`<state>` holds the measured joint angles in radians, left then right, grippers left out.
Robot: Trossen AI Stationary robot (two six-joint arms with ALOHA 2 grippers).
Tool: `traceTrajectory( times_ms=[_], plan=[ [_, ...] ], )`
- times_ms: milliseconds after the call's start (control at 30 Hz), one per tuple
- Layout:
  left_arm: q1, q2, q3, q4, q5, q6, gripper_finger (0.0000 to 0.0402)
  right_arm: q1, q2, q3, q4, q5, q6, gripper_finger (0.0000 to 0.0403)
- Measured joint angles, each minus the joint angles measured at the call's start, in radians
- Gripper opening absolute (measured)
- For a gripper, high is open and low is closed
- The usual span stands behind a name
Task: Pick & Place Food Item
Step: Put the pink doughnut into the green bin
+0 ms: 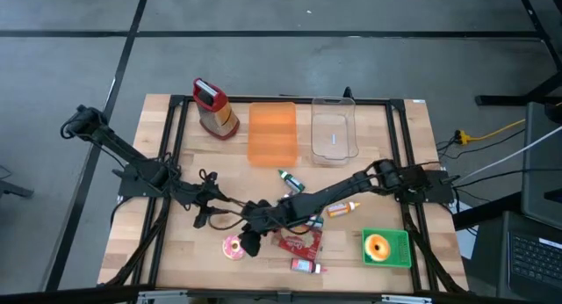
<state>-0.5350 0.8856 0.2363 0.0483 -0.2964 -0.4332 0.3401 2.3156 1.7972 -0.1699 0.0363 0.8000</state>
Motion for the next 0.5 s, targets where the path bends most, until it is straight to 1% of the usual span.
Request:
traceTrajectory(
  times_ms=[100, 233, 333, 500],
  plan=[
    [0.0, 0.0, 0.0, 0.0, 0.0, 0.002, 0.0182, -0.001, 0.066, 0.092, -0.101, -0.02, 0.001, 0.0156],
    [0.0, 0.0, 0.0, 0.0, -0.002, 0.018, 0.0182, 0.0, 0.141, 0.164, -0.159, -0.056, 0.028, 0.0156],
    [0.0, 0.0, 0.0, 0.0, -0.003, 0.02, 0.0182, -0.001, 0.175, 0.188, -0.163, -0.077, 0.046, 0.0156],
    [0.0, 0.0, 0.0, -0.001, 0.004, 0.02, 0.0182, -0.005, 0.192, 0.189, -0.163, -0.085, 0.057, 0.0156]
  ],
)
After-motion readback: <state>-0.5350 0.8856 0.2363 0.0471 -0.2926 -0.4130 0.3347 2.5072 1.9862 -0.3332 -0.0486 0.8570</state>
